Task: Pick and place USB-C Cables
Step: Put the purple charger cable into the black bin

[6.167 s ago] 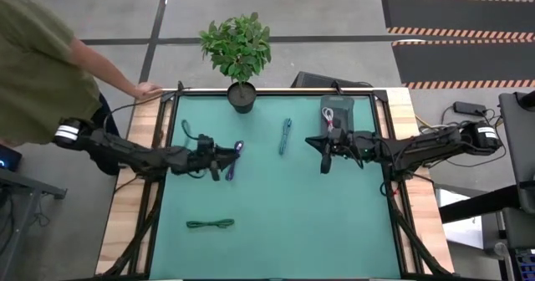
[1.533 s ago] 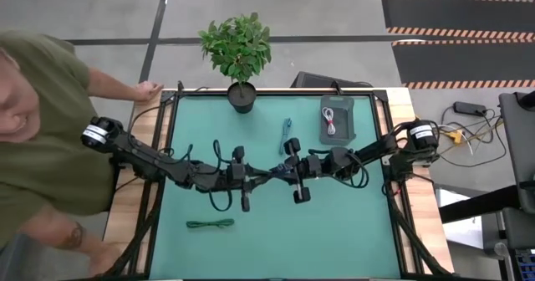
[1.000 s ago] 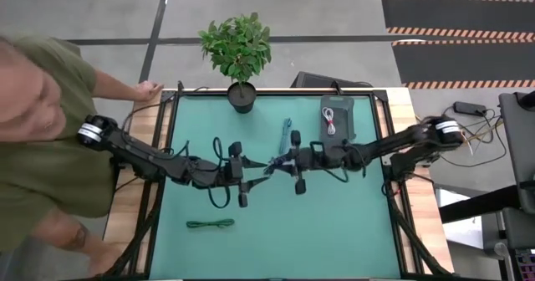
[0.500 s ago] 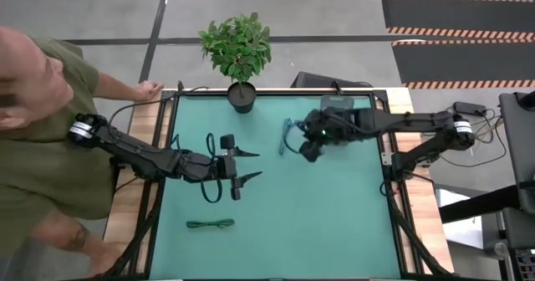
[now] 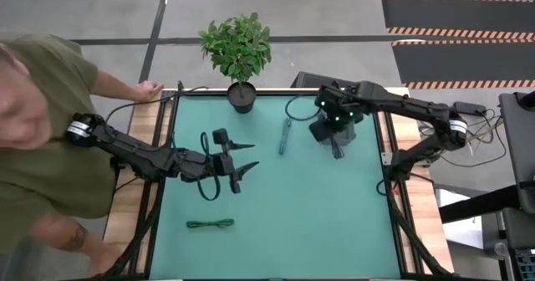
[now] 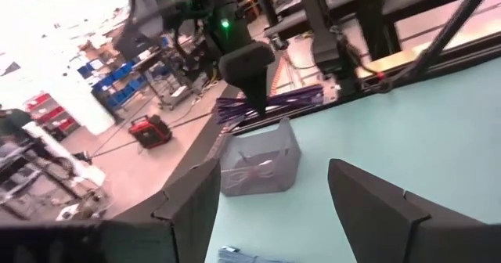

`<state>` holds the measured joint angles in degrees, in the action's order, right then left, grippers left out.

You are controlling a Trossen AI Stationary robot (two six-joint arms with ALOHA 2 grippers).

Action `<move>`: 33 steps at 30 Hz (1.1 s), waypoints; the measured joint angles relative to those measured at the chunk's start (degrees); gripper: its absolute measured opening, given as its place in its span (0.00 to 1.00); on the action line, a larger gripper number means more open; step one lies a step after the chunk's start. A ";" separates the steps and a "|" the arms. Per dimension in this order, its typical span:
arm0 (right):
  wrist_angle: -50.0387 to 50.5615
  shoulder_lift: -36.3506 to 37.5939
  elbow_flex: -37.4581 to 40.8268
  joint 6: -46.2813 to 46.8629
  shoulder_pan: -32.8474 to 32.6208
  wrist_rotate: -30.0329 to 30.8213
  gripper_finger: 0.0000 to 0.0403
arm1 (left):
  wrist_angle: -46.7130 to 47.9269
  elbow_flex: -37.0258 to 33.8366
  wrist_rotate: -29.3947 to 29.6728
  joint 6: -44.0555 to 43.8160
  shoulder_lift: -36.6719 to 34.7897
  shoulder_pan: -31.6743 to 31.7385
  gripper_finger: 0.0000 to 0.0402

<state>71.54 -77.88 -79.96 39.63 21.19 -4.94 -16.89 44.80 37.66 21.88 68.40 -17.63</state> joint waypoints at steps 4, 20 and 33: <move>3.02 -0.05 0.09 2.92 5.56 0.42 0.07 | 1.39 -0.01 0.60 0.39 0.00 0.01 0.55; 4.02 -7.13 -5.15 8.84 16.65 -1.18 0.07 | 7.00 -0.17 0.66 4.46 0.01 0.04 0.55; 9.88 -20.27 -13.23 2.96 18.11 1.15 0.06 | 10.43 -0.20 3.03 4.07 0.02 0.04 0.55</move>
<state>81.42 -98.14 -93.20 42.59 39.29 -3.79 -6.45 44.60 40.69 25.96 68.42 -17.58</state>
